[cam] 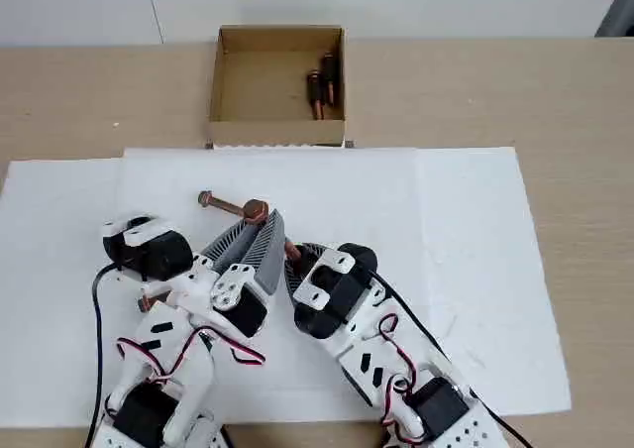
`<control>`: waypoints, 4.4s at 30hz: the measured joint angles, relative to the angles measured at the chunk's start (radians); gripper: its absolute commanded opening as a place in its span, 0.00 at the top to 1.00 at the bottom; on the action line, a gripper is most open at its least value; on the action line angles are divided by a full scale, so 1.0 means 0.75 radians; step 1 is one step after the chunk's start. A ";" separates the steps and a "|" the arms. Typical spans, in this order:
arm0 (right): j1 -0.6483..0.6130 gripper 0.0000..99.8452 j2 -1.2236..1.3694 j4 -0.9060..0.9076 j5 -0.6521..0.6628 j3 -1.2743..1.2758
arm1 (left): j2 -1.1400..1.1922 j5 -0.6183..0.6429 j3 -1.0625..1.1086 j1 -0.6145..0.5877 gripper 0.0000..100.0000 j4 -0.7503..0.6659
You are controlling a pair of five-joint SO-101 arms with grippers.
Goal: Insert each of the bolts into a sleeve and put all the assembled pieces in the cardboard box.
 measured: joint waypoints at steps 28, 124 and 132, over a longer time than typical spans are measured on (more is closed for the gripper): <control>0.002 1.00 0.006 0.002 0.055 0.004 | -0.008 -0.135 0.274 0.200 0.99 -0.061; 0.444 1.00 3.093 -0.614 0.329 -2.508 | -0.004 -0.653 0.284 -0.673 0.99 0.356; 0.444 0.99 3.564 -0.614 0.556 -2.968 | -0.004 -0.653 0.284 -0.673 0.99 0.356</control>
